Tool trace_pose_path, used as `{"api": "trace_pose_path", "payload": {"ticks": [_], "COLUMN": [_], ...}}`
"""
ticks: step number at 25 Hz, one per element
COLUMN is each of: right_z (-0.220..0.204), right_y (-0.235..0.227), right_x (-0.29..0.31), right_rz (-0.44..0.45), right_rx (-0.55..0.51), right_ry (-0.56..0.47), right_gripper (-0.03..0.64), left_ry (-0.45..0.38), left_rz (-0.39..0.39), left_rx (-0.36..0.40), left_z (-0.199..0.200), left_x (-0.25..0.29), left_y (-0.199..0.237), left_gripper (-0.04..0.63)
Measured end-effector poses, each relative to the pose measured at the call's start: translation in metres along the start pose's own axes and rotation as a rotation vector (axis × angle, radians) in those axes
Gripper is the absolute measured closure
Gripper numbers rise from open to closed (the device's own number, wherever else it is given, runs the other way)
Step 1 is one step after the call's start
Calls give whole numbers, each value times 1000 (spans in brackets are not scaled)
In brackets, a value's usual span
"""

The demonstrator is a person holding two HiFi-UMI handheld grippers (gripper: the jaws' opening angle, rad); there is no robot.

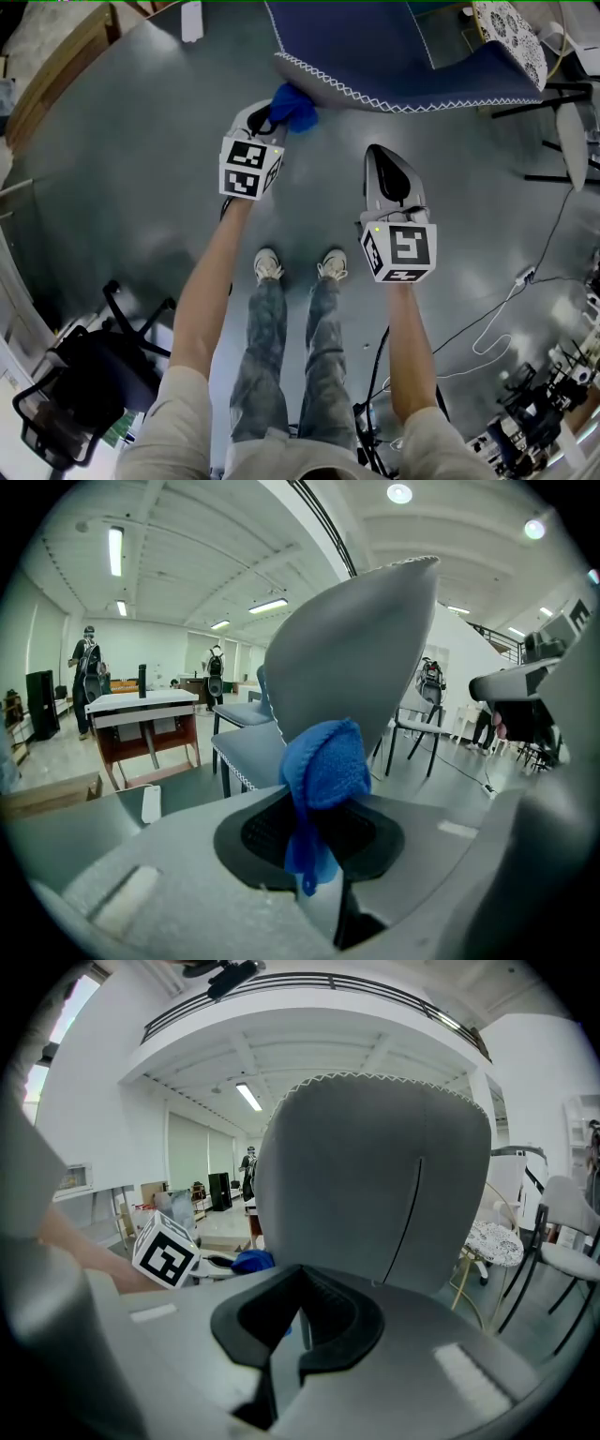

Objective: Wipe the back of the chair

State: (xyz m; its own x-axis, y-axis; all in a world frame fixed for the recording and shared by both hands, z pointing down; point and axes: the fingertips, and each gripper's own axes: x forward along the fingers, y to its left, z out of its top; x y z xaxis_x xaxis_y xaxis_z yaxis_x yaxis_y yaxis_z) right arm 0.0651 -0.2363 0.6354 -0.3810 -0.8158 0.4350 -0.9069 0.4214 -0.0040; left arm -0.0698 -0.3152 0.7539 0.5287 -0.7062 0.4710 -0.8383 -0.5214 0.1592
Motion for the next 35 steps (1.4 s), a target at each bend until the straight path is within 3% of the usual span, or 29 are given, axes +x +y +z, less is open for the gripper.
{"api": "trace_pose_path", "payload": {"ticks": [9, 19, 24, 31, 35], "right_z": [-9, -2, -5, 0, -1], "right_y": [10, 12, 13, -1, -5], "right_x": [-19, -43, -47, -41, -35], "right_rz": [-6, -16, -15, -15, -19], "right_rx": [2, -6, -7, 1, 7], "right_ry": [18, 1, 2, -10, -7], "right_gripper": [617, 617, 617, 617, 617], "left_ry": [-21, -236, -333, -330, -328], "left_rz": [20, 32, 20, 18, 39], "left_rx": [13, 128, 145, 103, 130], "left_z": [-12, 88, 134, 139, 133], "left_x": [-50, -95, -103, -80, -73], "left_y": [-19, -47, -58, -57, -51], "left_gripper": [526, 526, 527, 528, 527]}}
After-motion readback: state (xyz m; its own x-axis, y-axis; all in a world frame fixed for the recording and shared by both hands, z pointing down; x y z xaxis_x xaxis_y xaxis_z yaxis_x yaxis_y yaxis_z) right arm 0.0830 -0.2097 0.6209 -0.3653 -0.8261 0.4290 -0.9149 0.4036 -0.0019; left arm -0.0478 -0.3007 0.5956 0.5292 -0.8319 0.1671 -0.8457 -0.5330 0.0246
